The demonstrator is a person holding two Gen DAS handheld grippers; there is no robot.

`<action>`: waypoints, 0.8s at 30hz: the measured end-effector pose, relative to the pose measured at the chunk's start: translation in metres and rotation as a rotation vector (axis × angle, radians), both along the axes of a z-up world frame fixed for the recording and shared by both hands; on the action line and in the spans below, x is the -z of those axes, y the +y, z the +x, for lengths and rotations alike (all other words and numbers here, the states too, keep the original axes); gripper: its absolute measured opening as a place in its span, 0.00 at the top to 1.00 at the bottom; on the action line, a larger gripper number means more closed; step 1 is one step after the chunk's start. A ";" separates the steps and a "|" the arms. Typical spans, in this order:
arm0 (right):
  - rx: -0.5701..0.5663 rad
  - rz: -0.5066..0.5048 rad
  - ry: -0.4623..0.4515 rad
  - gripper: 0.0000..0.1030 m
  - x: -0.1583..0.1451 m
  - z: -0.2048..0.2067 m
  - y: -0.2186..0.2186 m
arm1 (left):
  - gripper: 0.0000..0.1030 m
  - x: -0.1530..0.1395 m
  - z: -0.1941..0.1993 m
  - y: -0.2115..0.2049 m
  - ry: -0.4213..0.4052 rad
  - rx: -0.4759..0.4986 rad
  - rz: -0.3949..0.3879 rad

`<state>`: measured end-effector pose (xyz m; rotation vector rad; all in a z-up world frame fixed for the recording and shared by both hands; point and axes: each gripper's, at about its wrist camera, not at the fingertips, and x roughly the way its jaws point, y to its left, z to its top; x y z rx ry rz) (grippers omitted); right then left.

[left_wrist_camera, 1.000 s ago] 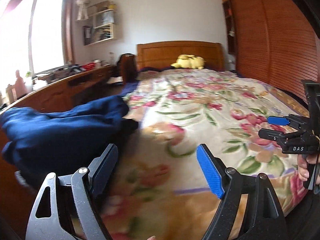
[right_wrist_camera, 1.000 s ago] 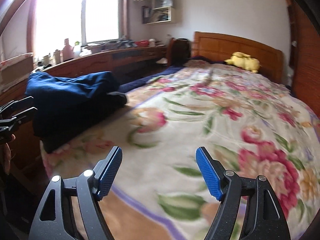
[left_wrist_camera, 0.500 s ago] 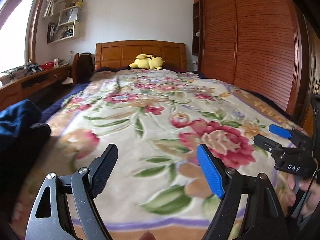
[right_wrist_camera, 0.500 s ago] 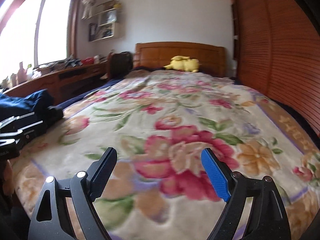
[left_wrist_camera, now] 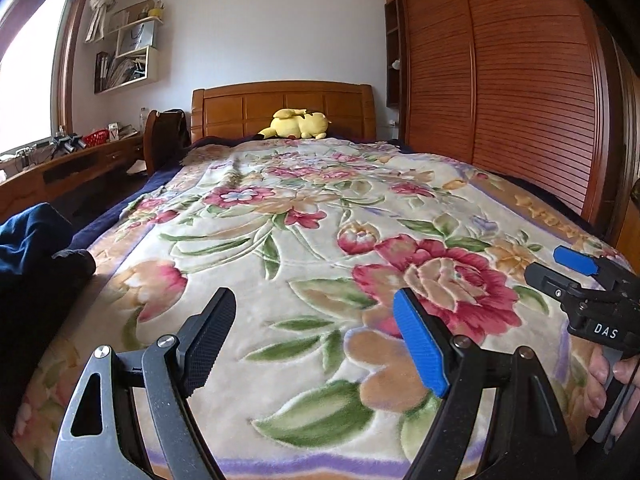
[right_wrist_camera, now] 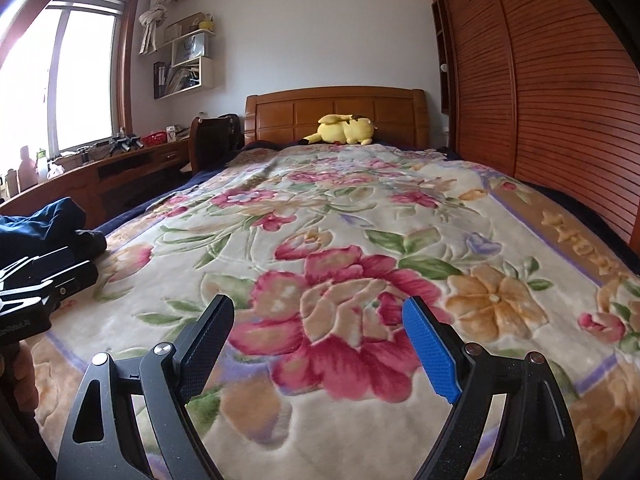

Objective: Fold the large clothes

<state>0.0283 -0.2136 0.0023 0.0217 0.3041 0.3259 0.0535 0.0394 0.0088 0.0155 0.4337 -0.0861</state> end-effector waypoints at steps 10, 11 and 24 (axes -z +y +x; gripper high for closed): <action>0.020 -0.021 -0.024 0.15 0.004 0.008 0.001 | 0.21 0.005 0.000 -0.002 0.014 0.007 -0.007; 0.018 -0.020 -0.024 0.15 0.005 0.008 0.001 | 0.21 0.006 0.000 -0.001 0.015 0.004 -0.006; 0.010 -0.022 -0.039 0.15 0.008 0.013 -0.004 | 0.21 0.009 -0.001 0.001 0.012 -0.003 -0.010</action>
